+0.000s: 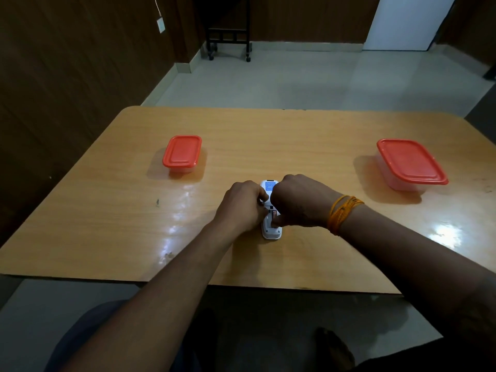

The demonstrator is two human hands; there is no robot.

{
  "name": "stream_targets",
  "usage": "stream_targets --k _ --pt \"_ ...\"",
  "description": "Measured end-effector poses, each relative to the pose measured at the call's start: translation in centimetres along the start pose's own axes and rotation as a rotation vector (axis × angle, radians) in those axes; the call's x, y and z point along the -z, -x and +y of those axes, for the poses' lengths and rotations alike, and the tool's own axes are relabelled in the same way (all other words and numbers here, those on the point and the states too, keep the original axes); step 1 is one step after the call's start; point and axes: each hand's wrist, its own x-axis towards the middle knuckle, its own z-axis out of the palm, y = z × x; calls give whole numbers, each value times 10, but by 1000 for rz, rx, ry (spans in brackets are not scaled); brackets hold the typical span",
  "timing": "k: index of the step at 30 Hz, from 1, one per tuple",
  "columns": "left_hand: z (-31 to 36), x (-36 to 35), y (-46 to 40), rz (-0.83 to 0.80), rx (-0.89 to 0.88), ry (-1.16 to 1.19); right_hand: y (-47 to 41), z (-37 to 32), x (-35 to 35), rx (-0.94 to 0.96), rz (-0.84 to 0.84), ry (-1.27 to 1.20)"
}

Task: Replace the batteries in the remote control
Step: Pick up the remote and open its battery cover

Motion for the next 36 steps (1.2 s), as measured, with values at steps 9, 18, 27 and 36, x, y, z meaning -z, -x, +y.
stream_targets --k 9,18,27,36 --pt "-1 1 -2 -30 -5 24 7 8 -13 52 102 -30" --pt "-1 6 -3 -41 -16 33 15 12 -42 124 349 -327" --pt "-2 7 -6 -34 -18 43 15 10 -58 -24 286 -512" --pt "-3 8 -5 -26 -8 78 18 5 -59 -90 420 -506"
